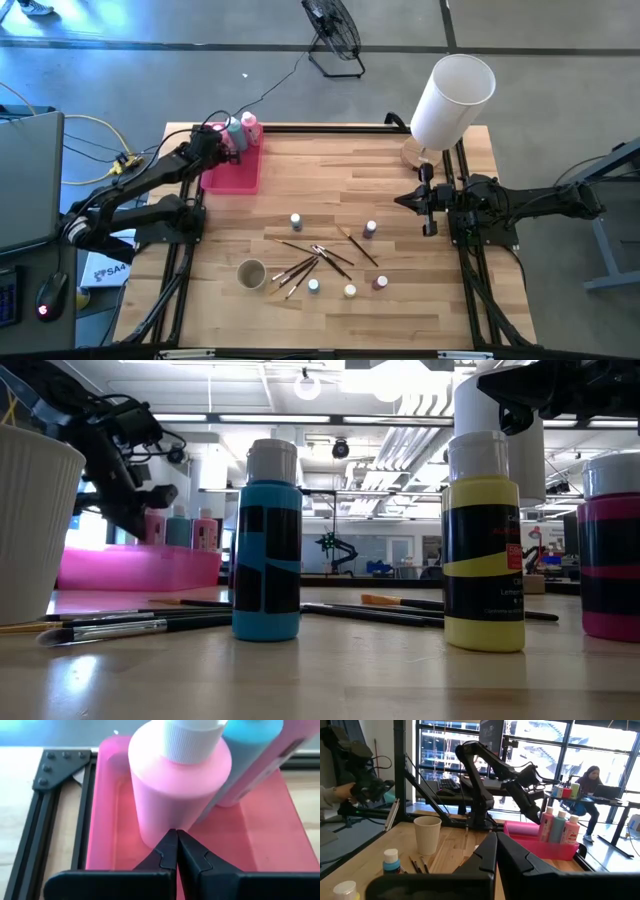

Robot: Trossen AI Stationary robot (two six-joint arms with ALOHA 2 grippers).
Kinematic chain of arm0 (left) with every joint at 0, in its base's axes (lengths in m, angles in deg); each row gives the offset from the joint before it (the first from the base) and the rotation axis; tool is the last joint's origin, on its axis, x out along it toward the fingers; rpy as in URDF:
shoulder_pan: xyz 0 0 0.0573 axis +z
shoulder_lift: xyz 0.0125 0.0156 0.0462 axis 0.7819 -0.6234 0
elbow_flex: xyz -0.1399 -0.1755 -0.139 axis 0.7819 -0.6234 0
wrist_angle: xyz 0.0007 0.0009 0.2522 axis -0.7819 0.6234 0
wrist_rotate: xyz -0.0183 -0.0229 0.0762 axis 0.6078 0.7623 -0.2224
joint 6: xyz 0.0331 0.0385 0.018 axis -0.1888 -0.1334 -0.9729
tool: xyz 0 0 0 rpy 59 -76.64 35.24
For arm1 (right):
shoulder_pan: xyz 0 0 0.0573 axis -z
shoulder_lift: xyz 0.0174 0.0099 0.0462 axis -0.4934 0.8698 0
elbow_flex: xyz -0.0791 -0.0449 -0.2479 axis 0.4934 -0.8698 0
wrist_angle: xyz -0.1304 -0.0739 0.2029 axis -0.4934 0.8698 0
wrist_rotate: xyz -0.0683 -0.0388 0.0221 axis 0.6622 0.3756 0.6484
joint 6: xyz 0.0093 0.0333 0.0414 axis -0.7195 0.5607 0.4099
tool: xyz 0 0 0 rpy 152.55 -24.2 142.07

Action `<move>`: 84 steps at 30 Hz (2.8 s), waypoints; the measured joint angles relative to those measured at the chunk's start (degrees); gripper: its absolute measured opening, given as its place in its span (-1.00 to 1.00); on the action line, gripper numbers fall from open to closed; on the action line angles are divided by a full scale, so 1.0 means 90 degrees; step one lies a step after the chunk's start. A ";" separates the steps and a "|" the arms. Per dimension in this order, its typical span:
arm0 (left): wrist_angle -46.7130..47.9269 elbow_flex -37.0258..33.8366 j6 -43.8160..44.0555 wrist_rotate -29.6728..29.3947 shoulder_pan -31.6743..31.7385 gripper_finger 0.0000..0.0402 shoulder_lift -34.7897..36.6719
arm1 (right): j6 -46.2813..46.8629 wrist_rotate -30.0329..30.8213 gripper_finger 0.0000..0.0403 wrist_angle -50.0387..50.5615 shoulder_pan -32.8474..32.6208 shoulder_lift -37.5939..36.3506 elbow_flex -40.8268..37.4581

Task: Pick & Place Paint Supplies
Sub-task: Put the big pink paint bottle into the pink bin, then put the small light blue paint bottle into the pink bin

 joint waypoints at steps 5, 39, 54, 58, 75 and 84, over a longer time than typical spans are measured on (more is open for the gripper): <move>-0.0092 0.0000 -0.0062 -0.0204 0.0000 -1.00 -0.0317 | 0.0000 0.0000 -0.98 0.0000 -0.0001 -0.0002 0.0000; -0.0401 0.0022 -0.0783 0.3834 -0.0007 -1.00 0.0717 | 0.0002 -0.0001 -0.98 0.0000 0.0001 -0.0001 0.0000; -0.1541 0.0022 -0.1236 0.2709 -0.2326 -1.00 0.0967 | 0.0002 0.0000 -0.99 -0.0007 0.0000 -0.0002 0.0000; -0.1830 0.0024 -0.1970 0.2694 -0.2979 -1.00 0.0966 | 0.0002 -0.0002 -0.99 -0.0007 -0.0001 0.0001 0.0000; -0.1888 0.0024 -0.3782 0.3180 -0.3922 -1.00 0.0965 | 0.0002 -0.0002 -0.99 -0.0007 0.0000 0.0000 0.0000; -0.1888 0.0024 -0.4033 0.3015 -0.3922 -0.99 0.0965 | 0.0002 -0.0002 -0.99 -0.0007 0.0002 0.0000 0.0000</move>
